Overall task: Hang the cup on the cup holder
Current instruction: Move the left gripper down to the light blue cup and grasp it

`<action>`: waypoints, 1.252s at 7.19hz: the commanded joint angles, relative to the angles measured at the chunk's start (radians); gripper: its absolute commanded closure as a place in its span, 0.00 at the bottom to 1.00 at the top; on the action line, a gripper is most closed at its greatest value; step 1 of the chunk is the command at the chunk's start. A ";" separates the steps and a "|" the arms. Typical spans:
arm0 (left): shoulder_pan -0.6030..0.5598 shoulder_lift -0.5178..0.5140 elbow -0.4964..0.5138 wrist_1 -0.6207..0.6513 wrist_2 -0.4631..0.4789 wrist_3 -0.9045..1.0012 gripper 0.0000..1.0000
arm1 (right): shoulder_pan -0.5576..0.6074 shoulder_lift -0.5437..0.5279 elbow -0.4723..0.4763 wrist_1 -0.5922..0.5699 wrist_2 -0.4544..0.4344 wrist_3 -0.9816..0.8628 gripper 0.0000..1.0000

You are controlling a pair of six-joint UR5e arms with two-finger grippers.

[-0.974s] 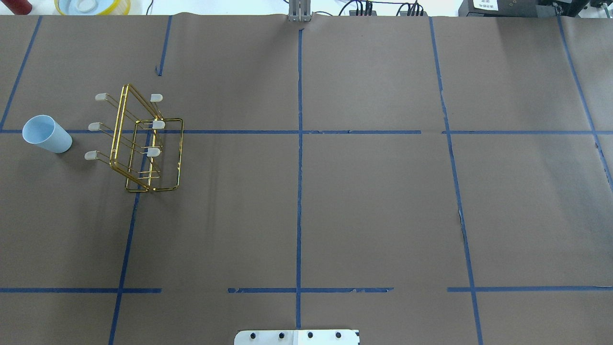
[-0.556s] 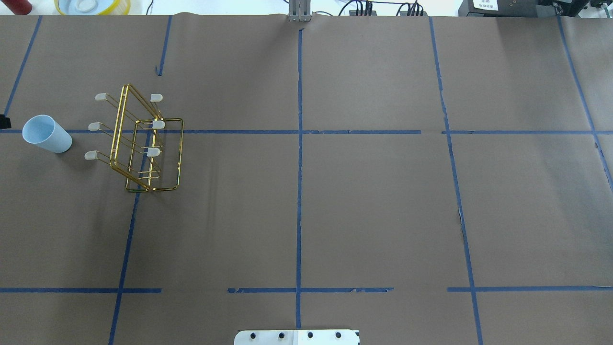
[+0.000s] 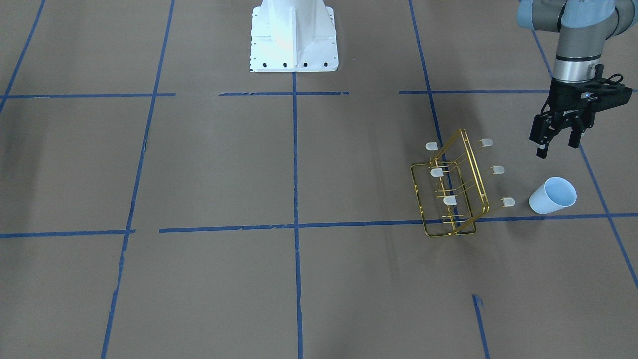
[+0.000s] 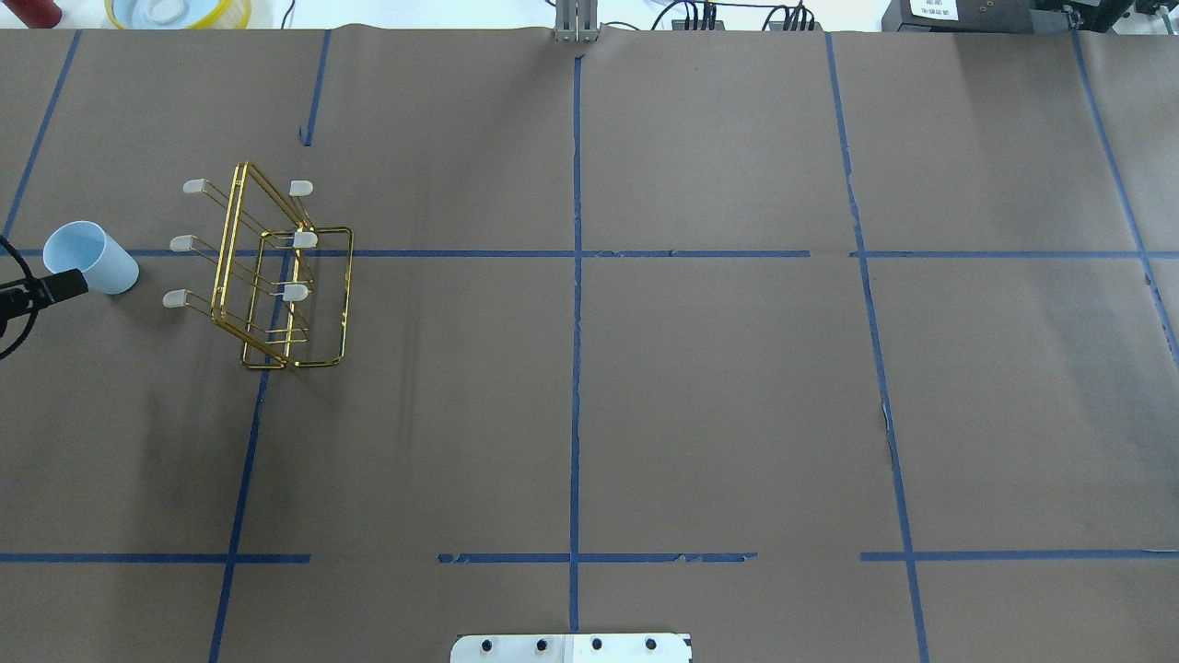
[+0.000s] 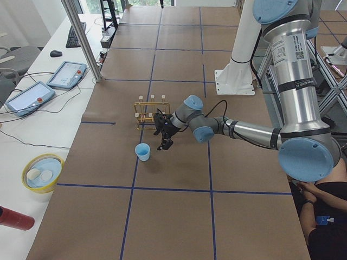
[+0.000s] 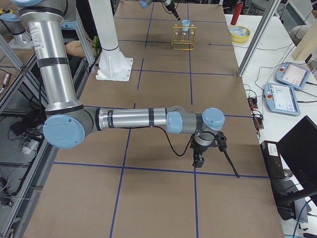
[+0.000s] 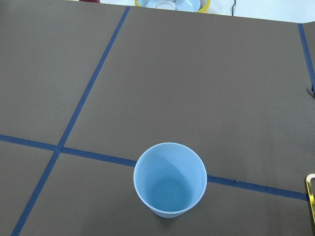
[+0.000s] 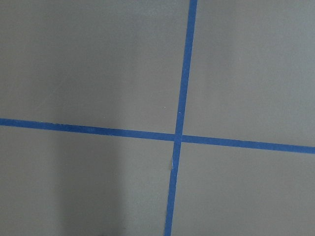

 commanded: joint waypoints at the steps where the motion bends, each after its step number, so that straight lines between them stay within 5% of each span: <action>1: 0.077 -0.009 0.091 -0.089 0.177 -0.091 0.00 | -0.001 0.000 0.000 0.001 0.000 0.000 0.00; 9: 0.201 -0.143 0.300 -0.091 0.545 -0.180 0.00 | -0.001 0.000 0.000 0.000 0.000 0.000 0.00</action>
